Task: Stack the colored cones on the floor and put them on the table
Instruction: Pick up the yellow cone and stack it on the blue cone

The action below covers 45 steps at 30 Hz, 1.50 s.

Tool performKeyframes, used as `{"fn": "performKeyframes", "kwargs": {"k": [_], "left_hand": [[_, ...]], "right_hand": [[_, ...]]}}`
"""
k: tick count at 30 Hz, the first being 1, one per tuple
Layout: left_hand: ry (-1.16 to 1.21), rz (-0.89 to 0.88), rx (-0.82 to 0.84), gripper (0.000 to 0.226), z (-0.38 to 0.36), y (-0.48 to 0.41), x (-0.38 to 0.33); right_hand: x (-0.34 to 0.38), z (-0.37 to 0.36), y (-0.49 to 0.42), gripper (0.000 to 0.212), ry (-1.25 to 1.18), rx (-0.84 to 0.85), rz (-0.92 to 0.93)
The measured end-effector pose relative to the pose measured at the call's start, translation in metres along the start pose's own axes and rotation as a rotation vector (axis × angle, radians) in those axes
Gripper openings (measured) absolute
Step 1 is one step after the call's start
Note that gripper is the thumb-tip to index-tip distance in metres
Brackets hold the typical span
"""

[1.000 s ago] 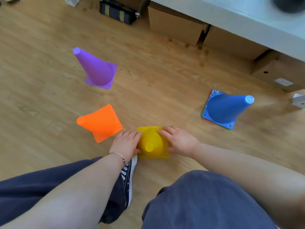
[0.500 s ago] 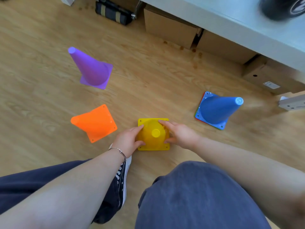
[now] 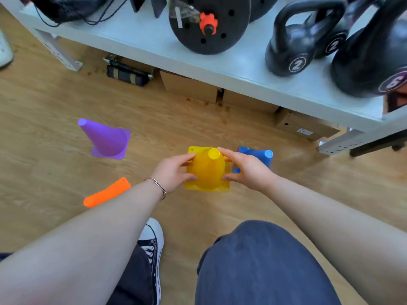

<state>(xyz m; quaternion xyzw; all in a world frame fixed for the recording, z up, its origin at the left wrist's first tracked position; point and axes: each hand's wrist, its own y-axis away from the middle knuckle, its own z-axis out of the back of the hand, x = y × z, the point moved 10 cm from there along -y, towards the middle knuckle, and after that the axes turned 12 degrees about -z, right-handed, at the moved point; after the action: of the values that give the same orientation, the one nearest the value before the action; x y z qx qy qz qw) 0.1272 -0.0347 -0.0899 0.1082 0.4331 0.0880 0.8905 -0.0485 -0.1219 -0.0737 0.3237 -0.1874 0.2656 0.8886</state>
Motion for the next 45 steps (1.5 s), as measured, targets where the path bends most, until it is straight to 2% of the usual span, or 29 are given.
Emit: {"fn": "performKeyframes", "kwargs": {"k": [8, 15, 21, 26, 32, 39, 45], "left_hand": [[-0.042, -0.130, 0.000, 0.070, 0.037, -0.038, -0.083], [-0.075, -0.230, 0.063, 0.072, 0.003, -0.081, -0.141], [-0.163, -0.215, 0.174, 0.075, -0.063, -0.109, -0.135], [-0.181, -0.155, 0.226, 0.074, -0.105, -0.120, -0.103], [-0.175, -0.125, 0.212, 0.071, -0.129, -0.121, -0.073], [-0.078, -0.089, 0.154, 0.075, -0.144, -0.120, -0.073], [-0.021, -0.087, 0.173, 0.069, -0.153, -0.119, -0.077]], "right_hand": [[-0.004, 0.090, 0.023, 0.084, -0.155, -0.132, 0.007], [-0.057, 0.132, 0.043, 0.085, -0.105, -0.209, -0.107], [-0.115, 0.107, 0.045, 0.076, -0.141, -0.173, -0.263], [-0.148, 0.064, 0.031, 0.080, -0.195, -0.125, -0.343], [-0.164, 0.023, 0.013, 0.089, -0.245, -0.096, -0.412], [-0.176, 0.017, 0.008, 0.091, -0.190, -0.122, -0.471], [-0.181, 0.011, 0.006, 0.089, -0.260, -0.138, -0.503]]}}
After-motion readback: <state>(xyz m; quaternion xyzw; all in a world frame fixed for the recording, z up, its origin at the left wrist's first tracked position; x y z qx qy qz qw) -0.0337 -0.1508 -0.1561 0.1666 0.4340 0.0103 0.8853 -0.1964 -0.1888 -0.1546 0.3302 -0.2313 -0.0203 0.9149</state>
